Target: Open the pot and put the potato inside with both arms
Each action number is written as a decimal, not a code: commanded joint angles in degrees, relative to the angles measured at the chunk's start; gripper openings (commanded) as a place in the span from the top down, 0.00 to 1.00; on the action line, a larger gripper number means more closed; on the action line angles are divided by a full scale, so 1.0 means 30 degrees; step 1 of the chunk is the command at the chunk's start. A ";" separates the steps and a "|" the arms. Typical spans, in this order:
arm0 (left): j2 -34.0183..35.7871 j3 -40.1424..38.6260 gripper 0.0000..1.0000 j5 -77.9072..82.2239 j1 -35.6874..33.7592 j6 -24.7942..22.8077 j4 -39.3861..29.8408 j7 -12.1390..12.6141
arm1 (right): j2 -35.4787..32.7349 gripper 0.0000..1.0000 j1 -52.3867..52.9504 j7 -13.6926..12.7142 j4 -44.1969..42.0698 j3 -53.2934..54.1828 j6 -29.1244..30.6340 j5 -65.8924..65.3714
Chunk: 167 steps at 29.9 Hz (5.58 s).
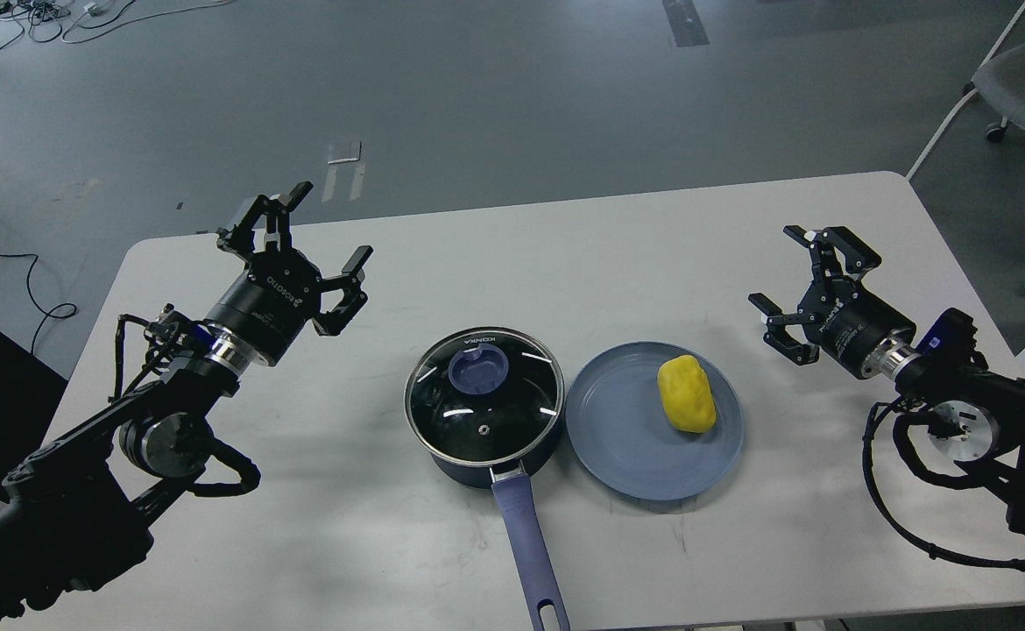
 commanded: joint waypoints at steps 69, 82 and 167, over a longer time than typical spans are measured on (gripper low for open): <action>0.1348 0.0962 0.03 4.0663 -0.3287 0.2583 -0.6825 0.0001 | -0.0148 0.00 0.0028 0.0000 -0.0030 -0.0954 0.0000 -0.0276; 0.1172 0.0992 0.44 4.0692 -0.3170 0.2583 -0.6766 0.0001 | -0.0148 0.00 0.0028 0.0000 -0.0030 -0.0984 0.0000 -0.0276; 1.0135 0.1842 0.02 2.5594 -0.1698 0.6346 -0.5270 0.0001 | -0.3333 0.00 0.2394 0.0000 0.2834 -0.3174 0.0000 -0.4864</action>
